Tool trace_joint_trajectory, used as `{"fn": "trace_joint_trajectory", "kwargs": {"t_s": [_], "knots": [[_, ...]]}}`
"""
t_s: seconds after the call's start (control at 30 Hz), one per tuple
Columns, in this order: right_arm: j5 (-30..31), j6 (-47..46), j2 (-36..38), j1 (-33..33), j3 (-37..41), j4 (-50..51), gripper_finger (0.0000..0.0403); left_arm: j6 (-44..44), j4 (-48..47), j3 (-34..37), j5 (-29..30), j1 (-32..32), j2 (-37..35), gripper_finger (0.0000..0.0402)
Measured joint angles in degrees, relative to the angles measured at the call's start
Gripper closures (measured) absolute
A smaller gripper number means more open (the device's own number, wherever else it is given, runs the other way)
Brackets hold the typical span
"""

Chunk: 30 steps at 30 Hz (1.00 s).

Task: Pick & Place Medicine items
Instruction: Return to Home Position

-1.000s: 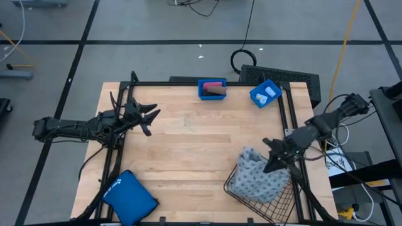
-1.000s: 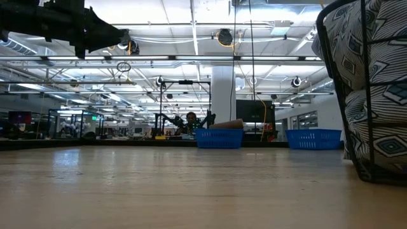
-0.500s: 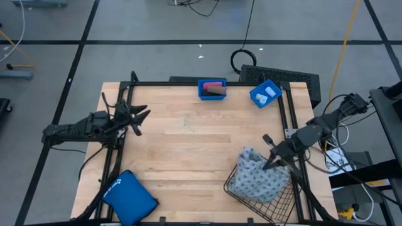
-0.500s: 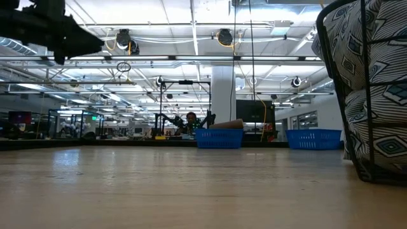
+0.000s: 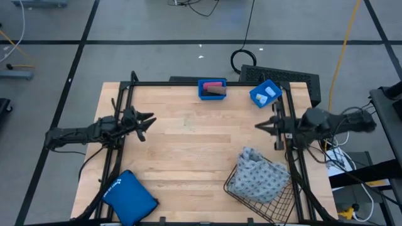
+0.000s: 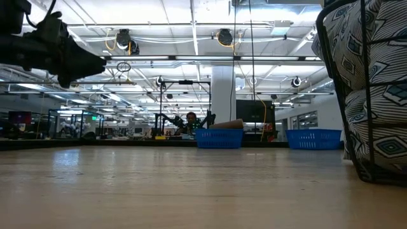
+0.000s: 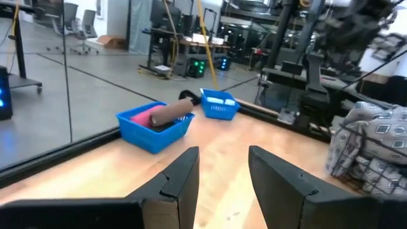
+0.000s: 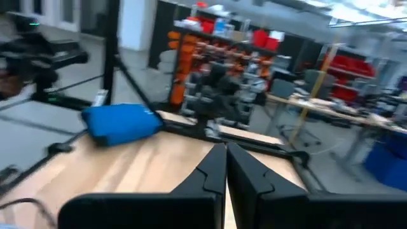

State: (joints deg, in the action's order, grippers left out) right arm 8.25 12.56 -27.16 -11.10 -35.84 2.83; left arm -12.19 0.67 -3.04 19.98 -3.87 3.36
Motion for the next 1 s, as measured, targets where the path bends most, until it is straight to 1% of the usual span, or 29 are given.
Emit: {"fn": "trace_joint_trajectory", "kwargs": {"t_s": [0.1,0.23,0.33,0.47,0.5,0.6,0.7,0.83,1.0], "knots": [[-6.1,-2.0,3.4,8.1,4.4,-2.8,0.0399,0.3,1.1,0.6,-0.4,0.0,0.0,0.0256],[-17.8,-7.0,5.8,19.0,12.7,-12.0,0.0399,0.4,1.9,0.6,-0.5,0.0,0.0,0.0256],[-23.2,-11.9,5.3,27.3,18.5,-18.6,0.0399,0.4,3.1,0.6,-0.4,0.0,0.0,0.0256],[-32.7,-15.3,4.4,38.4,22.9,-27.1,0.0399,0.6,2.9,0.6,-0.4,0.0,0.0,0.0256],[-34.1,-15.8,4.5,40.8,23.8,-29.2,0.0399,1.0,2.6,0.6,-0.4,0.0,0.0,0.0256],[-35.3,-18.1,4.5,46.7,26.5,-33.7,0.0399,2.0,1.1,0.6,-0.4,0.0,0.0,0.0256],[-35.3,-19.5,4.4,49.9,29.8,-38.2,0.0399,2.4,0.0,0.6,-0.4,0.0,0.0,0.0256],[-35.4,-18.8,4.6,51.1,32.3,-42.8,0.0399,6.9,-0.7,0.6,-0.4,0.0,0.0,0.0256],[-35.8,-17.9,4.9,51.2,33.2,-40.3,0.0399,9.4,-0.9,0.6,-0.4,0.0,0.0,0.0256]]}}
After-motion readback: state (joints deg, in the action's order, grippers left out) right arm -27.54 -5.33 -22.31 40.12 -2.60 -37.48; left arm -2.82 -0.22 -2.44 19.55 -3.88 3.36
